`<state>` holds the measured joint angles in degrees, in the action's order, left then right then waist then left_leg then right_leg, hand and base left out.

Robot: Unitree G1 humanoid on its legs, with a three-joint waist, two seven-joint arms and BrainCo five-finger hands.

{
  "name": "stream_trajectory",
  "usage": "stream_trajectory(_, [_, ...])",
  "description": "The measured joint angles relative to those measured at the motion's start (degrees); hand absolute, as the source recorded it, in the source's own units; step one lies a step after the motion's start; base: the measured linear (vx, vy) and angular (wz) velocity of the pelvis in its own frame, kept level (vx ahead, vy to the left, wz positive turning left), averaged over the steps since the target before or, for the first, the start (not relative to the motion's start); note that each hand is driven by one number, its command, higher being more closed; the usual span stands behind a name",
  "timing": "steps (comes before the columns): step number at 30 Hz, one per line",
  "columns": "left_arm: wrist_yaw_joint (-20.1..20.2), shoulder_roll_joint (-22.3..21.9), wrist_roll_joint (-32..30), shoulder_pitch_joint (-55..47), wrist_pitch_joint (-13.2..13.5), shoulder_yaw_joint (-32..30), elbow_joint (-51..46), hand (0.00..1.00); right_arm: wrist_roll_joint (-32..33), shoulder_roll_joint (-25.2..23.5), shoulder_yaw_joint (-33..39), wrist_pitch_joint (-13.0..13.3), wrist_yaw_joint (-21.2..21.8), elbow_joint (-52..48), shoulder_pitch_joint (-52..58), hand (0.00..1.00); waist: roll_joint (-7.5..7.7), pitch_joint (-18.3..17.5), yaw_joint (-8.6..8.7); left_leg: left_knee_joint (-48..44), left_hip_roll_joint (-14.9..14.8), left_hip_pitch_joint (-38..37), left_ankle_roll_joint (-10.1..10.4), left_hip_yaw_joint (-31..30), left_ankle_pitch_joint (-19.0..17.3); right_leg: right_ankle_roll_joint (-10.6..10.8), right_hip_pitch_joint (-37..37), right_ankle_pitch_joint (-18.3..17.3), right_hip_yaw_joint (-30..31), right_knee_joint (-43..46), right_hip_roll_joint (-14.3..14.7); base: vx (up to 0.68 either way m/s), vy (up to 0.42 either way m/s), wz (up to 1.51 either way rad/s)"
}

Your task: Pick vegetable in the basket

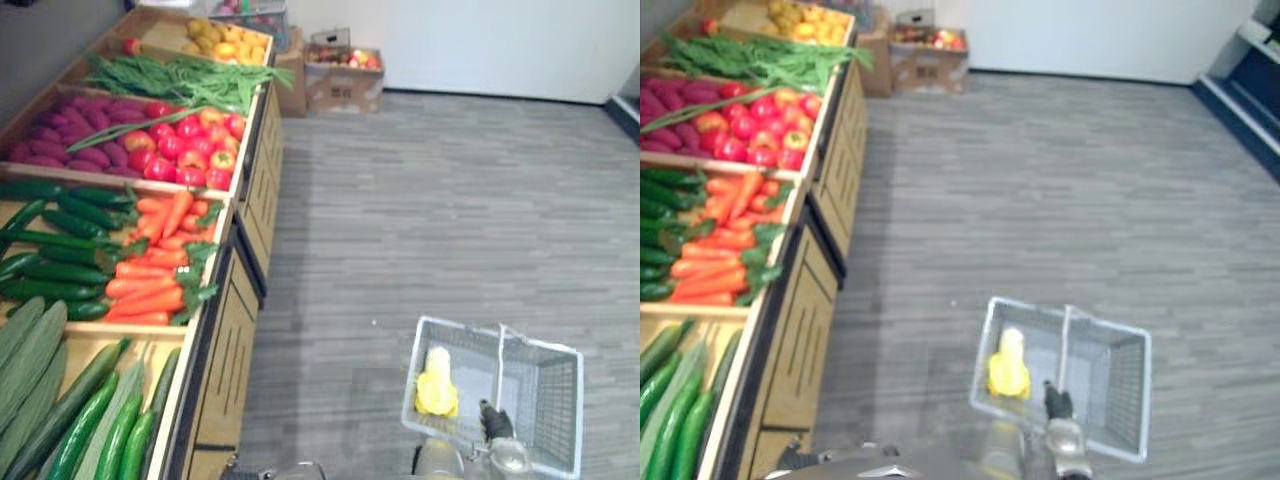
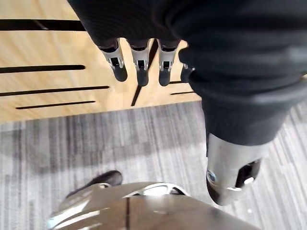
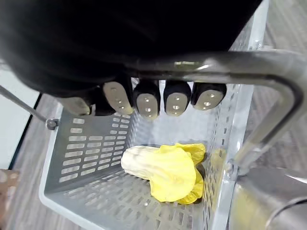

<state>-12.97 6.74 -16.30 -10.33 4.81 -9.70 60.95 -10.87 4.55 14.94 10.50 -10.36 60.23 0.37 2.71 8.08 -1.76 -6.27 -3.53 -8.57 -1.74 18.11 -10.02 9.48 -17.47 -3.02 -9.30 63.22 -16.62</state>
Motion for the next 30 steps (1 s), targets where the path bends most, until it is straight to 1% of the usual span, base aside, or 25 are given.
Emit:
stream_trajectory(1, [-0.04,-0.51,0.00,0.29,0.03,-0.18,-0.37,0.00,0.02,-0.01,0.41,0.00,-0.08,-0.91,-0.04,1.00,-0.40,0.50,0.03,-0.01,-0.62,-1.63,0.00,-0.37,0.00,-2.89,-1.04,-2.24,-1.70,-3.93,0.78,0.28,-0.157,0.39])
stream_trajectory(2, [-0.05,-0.77,-0.02,0.64,0.03,-0.64,-0.39,0.00,0.05,-0.01,0.71,-0.01,-0.17,-1.29,-0.04,1.00,-0.61,0.67,0.12,0.03,-1.03,-2.40,0.01,-1.14,-0.01,-3.53,-1.58,-3.37,-2.39,-8.87,1.19,0.33,-0.237,0.67])
stream_trajectory(3, [-0.10,-1.33,-0.08,1.40,0.04,-1.95,-0.44,0.00,0.09,-0.13,1.64,-0.02,-0.38,-1.45,0.07,1.00,-0.74,0.82,0.19,0.14,-1.70,-2.95,0.48,-2.17,-0.29,-3.80,-1.67,-3.50,-2.60,-17.72,1.43,0.35,-0.310,0.79])
stream_trajectory(4, [-0.18,-1.73,-0.08,1.78,0.07,-2.83,-0.65,0.00,0.17,-0.25,2.71,-0.05,-0.41,-1.57,0.13,1.00,-0.94,0.92,0.17,0.24,-2.49,-3.09,1.61,-2.74,-0.96,-3.50,-1.58,-3.27,-2.20,-25.28,1.44,0.31,-0.307,0.92])
stream_trajectory(5, [-0.22,-2.22,-0.10,2.05,0.14,-3.89,-0.77,0.00,0.17,-0.38,3.49,-0.16,-0.46,-1.72,0.22,1.00,-1.13,1.04,0.17,0.33,-3.53,-3.27,3.73,-3.33,-2.24,-3.31,-1.24,-2.64,-0.64,-32.71,1.48,0.34,-0.379,0.88])
stream_trajectory(6, [-0.24,-2.66,-0.10,2.21,0.08,-5.53,-1.22,0.00,0.17,-0.83,4.70,-0.21,-0.50,-1.98,0.40,1.00,-0.83,1.14,-0.04,0.97,-4.68,-4.00,7.09,-3.80,-4.31,-3.38,-1.30,-1.46,2.70,-40.91,1.04,0.29,-0.345,0.65])
stream_trajectory(7, [-0.24,-2.70,-0.09,2.23,0.08,-5.83,-1.26,0.00,0.16,-0.91,4.85,-0.21,-0.50,-1.98,0.40,1.00,-0.73,1.13,-0.08,1.08,-4.85,-4.16,7.54,-4.02,-4.53,-3.35,-1.29,-1.15,3.42,-41.97,0.93,0.37,-0.489,0.61])
stream_trajectory(8, [-0.30,-3.48,-0.10,1.68,0.03,-8.34,-1.27,0.00,0.17,-1.01,4.97,-0.37,-0.39,-1.92,0.45,1.00,-0.18,1.19,-0.61,1.44,-6.75,-5.31,10.67,-5.78,-6.44,0.62,-0.87,3.97,6.07,-43.81,1.44,0.35,-0.514,0.39])
stream_trajectory(9, [-0.33,-5.44,-0.12,1.70,0.11,-10.50,-0.56,0.00,0.14,-0.22,5.54,-0.46,-0.33,-2.06,0.37,1.00,-3.25,1.01,-0.91,1.86,-9.75,-5.65,10.80,-7.48,-7.02,-0.28,-1.78,-1.01,4.27,-39.42,4.57,0.34,-0.494,0.39])
stream_trajectory(10, [-0.27,-5.66,-0.14,1.68,0.11,-10.95,-0.43,0.00,0.11,-0.05,6.16,-0.43,-0.35,-2.08,0.32,1.00,-3.51,1.05,-1.13,1.67,-9.82,-5.56,10.22,-8.81,-6.55,-0.61,-3.17,-3.55,4.14,-36.19,4.71,0.32,-0.445,0.25])
stream_trajectory(11, [-0.32,-6.22,-0.08,1.86,0.10,-11.17,-0.36,0.00,0.17,-0.09,7.69,-0.33,-0.29,-2.04,0.22,1.00,-3.54,1.07,-1.42,1.15,-10.16,-5.48,10.34,-10.68,-4.69,-1.61,-4.92,-7.81,3.64,-30.58,4.48,0.31,-0.414,0.25])
stream_trajectory(13, [-0.35,-6.60,-0.02,1.63,0.14,-11.77,-0.34,0.00,0.22,0.09,10.02,-0.59,-0.27,-0.92,0.21,1.00,-4.16,0.75,-1.31,-0.66,-11.60,-5.31,9.72,-13.87,-2.18,-2.80,-3.91,-12.08,1.50,-27.14,4.98,0.36,-0.464,0.39])
stream_trajectory(15, [-0.29,-6.63,0.34,1.59,0.13,-11.42,-0.04,0.00,0.21,0.42,10.89,-1.22,-0.23,0.92,0.28,1.00,-5.06,0.18,0.00,-7.94,-13.94,-0.46,8.48,-18.39,0.81,-3.93,0.28,-13.56,-3.24,-29.07,5.67,0.36,-0.354,0.92])
stream_trajectory(16, [-0.26,-6.60,0.40,1.74,0.14,-10.75,-0.29,0.00,0.22,1.00,11.59,-1.58,-0.24,2.00,0.71,1.00,-4.86,0.26,0.11,-15.24,-14.72,4.02,8.46,-20.57,5.36,-4.80,4.57,-13.57,-6.83,-31.64,5.50,0.38,-0.339,1.13])
stream_trajectory(18, [-0.26,-6.25,0.45,1.74,0.14,-10.35,-0.59,0.00,0.48,1.61,11.76,-1.85,-0.50,3.25,1.55,1.00,-4.38,0.34,0.06,-20.68,-15.26,7.64,8.63,-20.23,10.05,-5.14,8.66,-13.45,-9.87,-34.50,4.65,0.26,-0.193,0.93])
stream_trajectory(19, [-0.35,-5.69,0.55,1.64,0.24,-10.16,-0.59,0.00,0.93,1.83,11.74,-2.17,-0.60,4.13,2.13,1.00,-3.88,0.21,-0.27,-24.44,-15.48,9.84,9.23,-18.70,11.08,-5.28,11.52,-13.37,-11.82,-36.76,3.97,0.30,-0.131,1.03])
stream_trajectory(20, [-0.40,-5.32,1.89,1.39,0.84,-9.79,-0.69,0.00,0.99,2.74,11.75,-2.73,-0.68,4.97,2.49,1.00,-3.34,0.39,-0.47,-28.89,-15.33,12.70,10.67,-14.93,9.34,-5.28,15.48,-13.32,-14.39,-39.50,3.04,0.33,-0.104,1.22])
stream_trajectory(22, [-0.37,-4.86,4.31,1.48,0.94,-9.78,-0.68,0.00,1.00,3.66,11.81,-2.95,-0.61,5.82,3.32,1.00,-2.67,0.40,-0.52,-32.58,-14.59,16.41,9.86,-7.65,5.71,-5.20,20.59,-13.27,-16.76,-42.72,2.37,0.28,-0.033,1.02])
stream_trajectory(23, [-0.40,-4.64,5.13,1.46,0.94,-9.81,-0.65,0.00,1.00,3.87,12.17,-3.12,-0.63,5.97,3.70,1.00,-2.19,0.40,-0.58,-31.30,-13.03,18.40,9.18,-4.63,3.45,-4.94,23.10,-13.13,-18.03,-44.16,1.90,0.22,0.078,0.81])
stream_trajectory(24, [-0.44,-4.54,4.97,1.52,0.91,-9.75,-0.68,0.00,0.90,4.15,12.61,-3.31,-0.62,5.96,3.68,1.00,-1.85,0.46,-0.74,-26.52,-10.80,19.86,8.76,-2.14,2.97,-4.62,24.81,-12.95,-19.19,-45.14,1.42,0.22,0.108,0.70])
stream_trajectory(25, [-0.44,-4.54,4.88,1.54,0.89,-9.69,-0.67,0.00,0.84,4.48,12.98,-3.54,-0.59,5.95,3.62,1.00,-1.79,0.44,-0.76,-23.07,-9.36,20.46,8.44,-1.17,3.28,-4.41,25.29,-12.84,-19.37,-45.58,1.26,0.22,0.165,0.46])
stream_trajectory(26, [-0.44,-4.56,4.76,1.26,0.89,-9.00,-0.65,0.00,0.72,5.16,13.63,-3.92,-0.53,5.92,3.14,1.00,-2.08,0.47,-0.74,-13.42,-5.50,21.10,6.64,-1.04,7.38,-3.42,26.51,-12.29,-19.94,-46.48,1.43,0.24,0.206,0.33])
stream_trajectory(27, [-0.39,-4.56,4.63,0.68,0.85,-8.13,-0.49,0.00,0.65,5.13,14.01,-4.13,-0.49,6.00,2.98,1.00,-2.44,0.45,-0.96,-6.00,-3.25,20.63,2.59,-0.30,11.36,-2.10,27.06,-11.58,-19.91,-47.63,2.28,0.23,0.188,0.43])
stream_trajectory(29, [-0.44,-3.56,4.24,1.21,1.06,-7.28,-0.96,0.00,0.62,3.85,13.74,-4.22,-0.39,6.01,2.71,1.00,-0.91,0.39,-1.03,-1.48,-0.69,19.50,1.96,-0.65,13.29,-1.54,27.19,-10.03,-18.41,-50.51,1.47,0.19,0.094,0.49])
stream_trajectory(30, [-0.50,-3.23,4.14,1.26,1.28,-7.13,-1.67,0.00,0.62,3.20,13.62,-4.23,-0.42,5.99,1.92,1.00,-0.09,0.96,-1.22,-0.79,0.18,19.84,1.90,-0.93,13.30,-1.99,28.21,-8.74,-17.59,-53.82,1.92,0.24,0.094,0.39])
